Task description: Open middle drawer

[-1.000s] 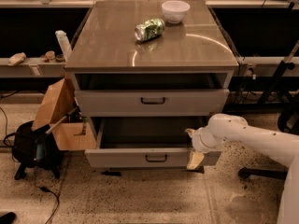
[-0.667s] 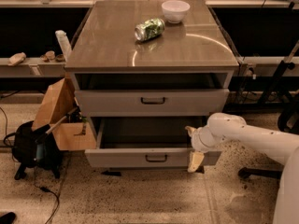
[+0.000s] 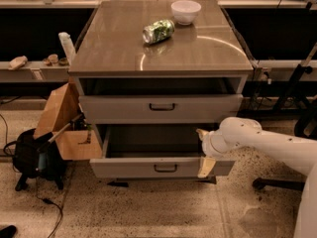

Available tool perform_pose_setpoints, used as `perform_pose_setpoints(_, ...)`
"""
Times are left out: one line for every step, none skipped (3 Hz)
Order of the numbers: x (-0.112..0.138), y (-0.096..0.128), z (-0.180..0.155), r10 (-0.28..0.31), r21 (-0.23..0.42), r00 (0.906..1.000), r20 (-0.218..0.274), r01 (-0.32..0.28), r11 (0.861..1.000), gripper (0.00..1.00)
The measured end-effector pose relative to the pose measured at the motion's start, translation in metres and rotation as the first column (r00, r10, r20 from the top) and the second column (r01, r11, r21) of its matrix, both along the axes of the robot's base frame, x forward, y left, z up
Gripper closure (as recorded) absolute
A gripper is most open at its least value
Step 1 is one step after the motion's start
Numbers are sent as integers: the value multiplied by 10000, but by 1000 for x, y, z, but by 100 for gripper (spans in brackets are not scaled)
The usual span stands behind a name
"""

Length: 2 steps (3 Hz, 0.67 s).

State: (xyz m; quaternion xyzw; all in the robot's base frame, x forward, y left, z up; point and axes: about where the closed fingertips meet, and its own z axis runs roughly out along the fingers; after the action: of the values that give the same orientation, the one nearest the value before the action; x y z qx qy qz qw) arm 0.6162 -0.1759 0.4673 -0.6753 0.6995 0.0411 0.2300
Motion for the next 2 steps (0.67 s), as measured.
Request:
perform_pose_setpoints(4, -3, 9, -113, -27, 9997, 224, 114, 9999, 0)
perform_pose_setpoints(6, -4, 16, -155, -56, 9991, 387, 157, 9999, 0)
